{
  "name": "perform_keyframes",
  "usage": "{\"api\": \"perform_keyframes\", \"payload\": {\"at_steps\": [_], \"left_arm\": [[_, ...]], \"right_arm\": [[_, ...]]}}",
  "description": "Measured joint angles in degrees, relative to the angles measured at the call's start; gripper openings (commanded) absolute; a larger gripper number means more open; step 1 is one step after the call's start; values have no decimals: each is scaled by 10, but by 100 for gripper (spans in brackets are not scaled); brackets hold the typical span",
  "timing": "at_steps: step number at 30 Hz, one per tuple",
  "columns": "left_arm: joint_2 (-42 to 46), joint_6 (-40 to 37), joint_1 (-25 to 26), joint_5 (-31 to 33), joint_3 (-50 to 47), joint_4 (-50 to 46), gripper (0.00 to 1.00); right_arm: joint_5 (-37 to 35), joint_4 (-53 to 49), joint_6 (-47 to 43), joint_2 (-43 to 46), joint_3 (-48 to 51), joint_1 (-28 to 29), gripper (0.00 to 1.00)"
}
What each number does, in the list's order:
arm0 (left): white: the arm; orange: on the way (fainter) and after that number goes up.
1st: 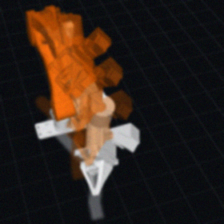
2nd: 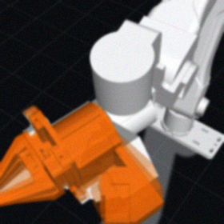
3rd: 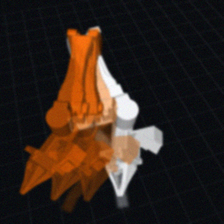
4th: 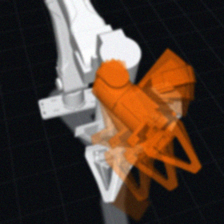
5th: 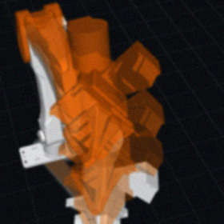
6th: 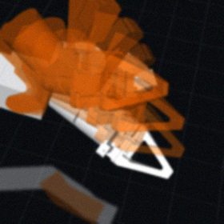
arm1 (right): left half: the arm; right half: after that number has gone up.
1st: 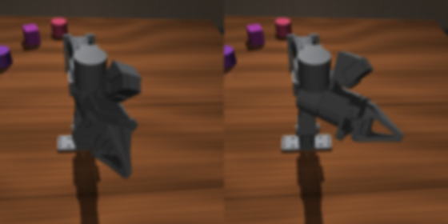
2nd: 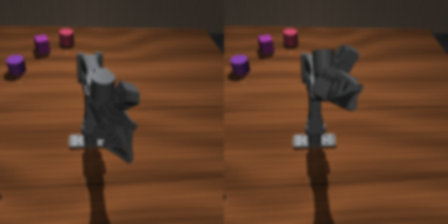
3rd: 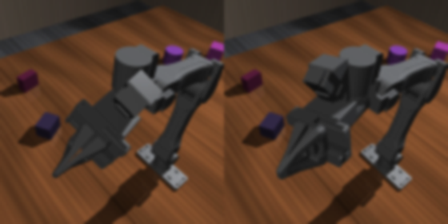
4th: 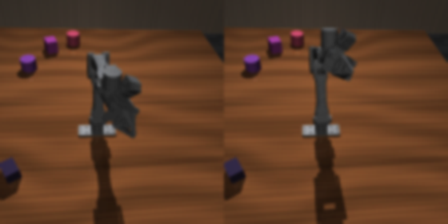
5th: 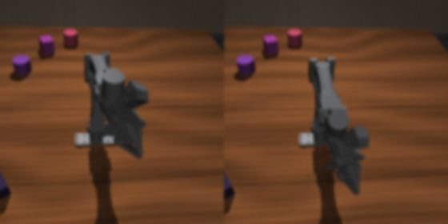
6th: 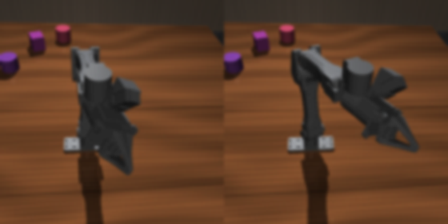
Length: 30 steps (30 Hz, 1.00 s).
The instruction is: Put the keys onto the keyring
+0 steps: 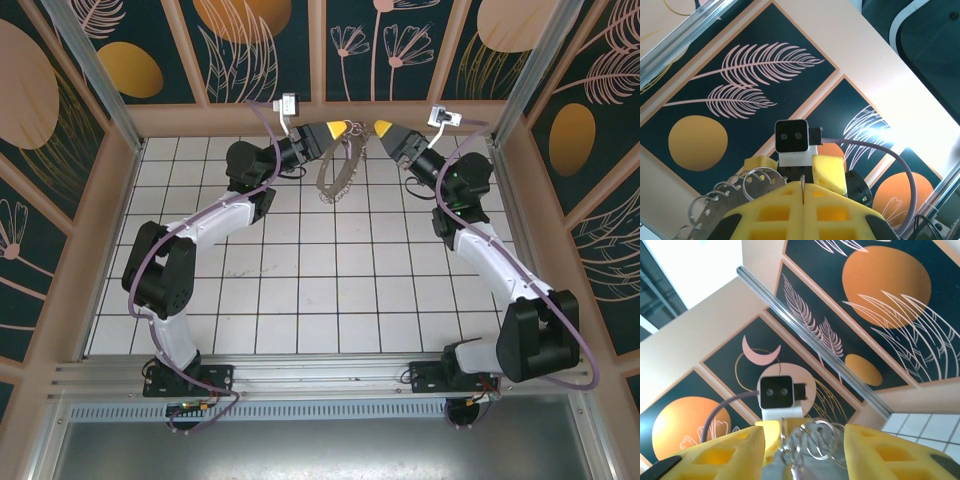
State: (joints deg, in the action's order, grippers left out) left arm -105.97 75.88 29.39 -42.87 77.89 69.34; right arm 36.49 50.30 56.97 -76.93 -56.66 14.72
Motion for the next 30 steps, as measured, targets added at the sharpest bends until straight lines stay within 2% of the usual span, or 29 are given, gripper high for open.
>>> {"api": "perform_keyframes", "payload": {"at_steps": [19,30], "left_arm": [[0,5,0,16,-7,-6,0],[0,10,0,16,-7,-6,0]], "right_arm": [[6,34,21,-38,-38,45,33],[10,35,21,-54,-38,55,32]]}}
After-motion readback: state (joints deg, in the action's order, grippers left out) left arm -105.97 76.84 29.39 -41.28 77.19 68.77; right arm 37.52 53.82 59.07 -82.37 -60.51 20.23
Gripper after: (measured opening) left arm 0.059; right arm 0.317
